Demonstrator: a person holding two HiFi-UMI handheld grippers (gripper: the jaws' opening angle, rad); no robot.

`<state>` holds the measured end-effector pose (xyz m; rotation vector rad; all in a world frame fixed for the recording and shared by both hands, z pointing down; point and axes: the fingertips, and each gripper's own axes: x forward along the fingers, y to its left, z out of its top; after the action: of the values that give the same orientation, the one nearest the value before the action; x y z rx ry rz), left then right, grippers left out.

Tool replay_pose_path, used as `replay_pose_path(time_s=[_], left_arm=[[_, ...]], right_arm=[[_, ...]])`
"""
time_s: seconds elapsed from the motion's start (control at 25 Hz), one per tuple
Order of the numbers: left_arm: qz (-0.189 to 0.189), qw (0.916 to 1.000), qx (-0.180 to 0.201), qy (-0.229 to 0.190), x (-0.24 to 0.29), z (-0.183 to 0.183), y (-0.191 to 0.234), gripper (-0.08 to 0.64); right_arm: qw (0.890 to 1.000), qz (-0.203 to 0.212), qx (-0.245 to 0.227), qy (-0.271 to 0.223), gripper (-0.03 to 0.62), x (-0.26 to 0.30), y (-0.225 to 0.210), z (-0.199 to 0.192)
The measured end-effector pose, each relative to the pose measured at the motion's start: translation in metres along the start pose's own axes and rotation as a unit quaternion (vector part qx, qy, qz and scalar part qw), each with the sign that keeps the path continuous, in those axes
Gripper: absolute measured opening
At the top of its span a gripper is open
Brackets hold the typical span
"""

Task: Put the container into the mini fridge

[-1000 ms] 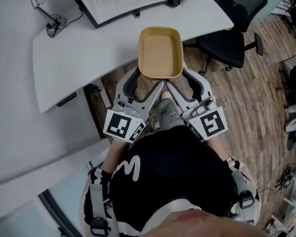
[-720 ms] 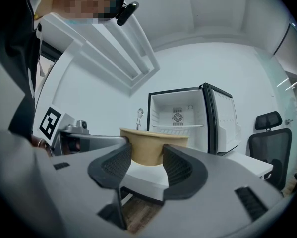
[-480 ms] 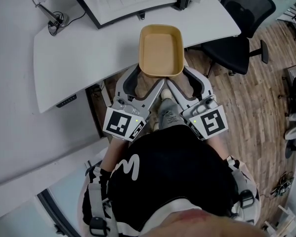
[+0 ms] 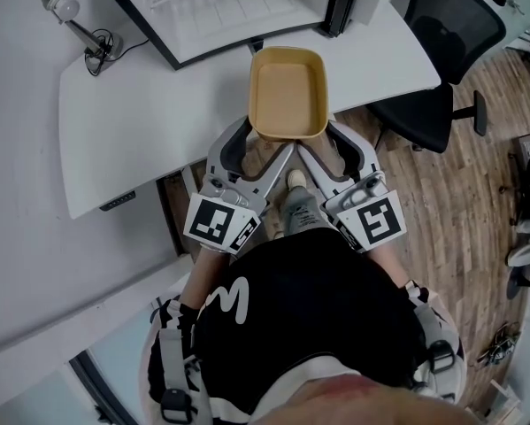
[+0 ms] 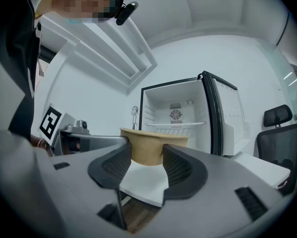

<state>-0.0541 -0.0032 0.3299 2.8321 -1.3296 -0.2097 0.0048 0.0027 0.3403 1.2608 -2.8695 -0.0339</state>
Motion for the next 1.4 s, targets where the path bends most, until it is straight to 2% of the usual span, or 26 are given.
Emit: replay_pose_path(time_s=[0.24,0.44,0.68,0.84,1.4], left_arm=[[0.003,1.0,0.0,0.003,0.03,-0.006,0.018,0.296],[0.009,0.9999,0.0,0.007,0.048,-0.009,0.038,0.296],[0.009,0.9998,-0.014,0.008,0.068,-0.014,0.058,0.296],[0.011,0.9998,-0.004,0.017,0.082,-0.015,0.068,0.296],[0.02,0.9993,-0.009,0.03,0.133,-0.021,0.1,0.296]], right_arm=[[1.0,-0.001,0.005,0.013,0.204,0.021,-0.029,-0.009],[1.0,0.017,0.011,-0.017,0.204,0.046,-0.041,0.002],[1.0,0.022,0.0,-0.014,0.204,0.068,-0.059,-0.001],[1.0,0.024,0.007,-0.01,0.204,0.081,-0.072,-0.002],[0.999,0.036,0.009,0.005,0.204,0.119,-0.119,-0.01]])
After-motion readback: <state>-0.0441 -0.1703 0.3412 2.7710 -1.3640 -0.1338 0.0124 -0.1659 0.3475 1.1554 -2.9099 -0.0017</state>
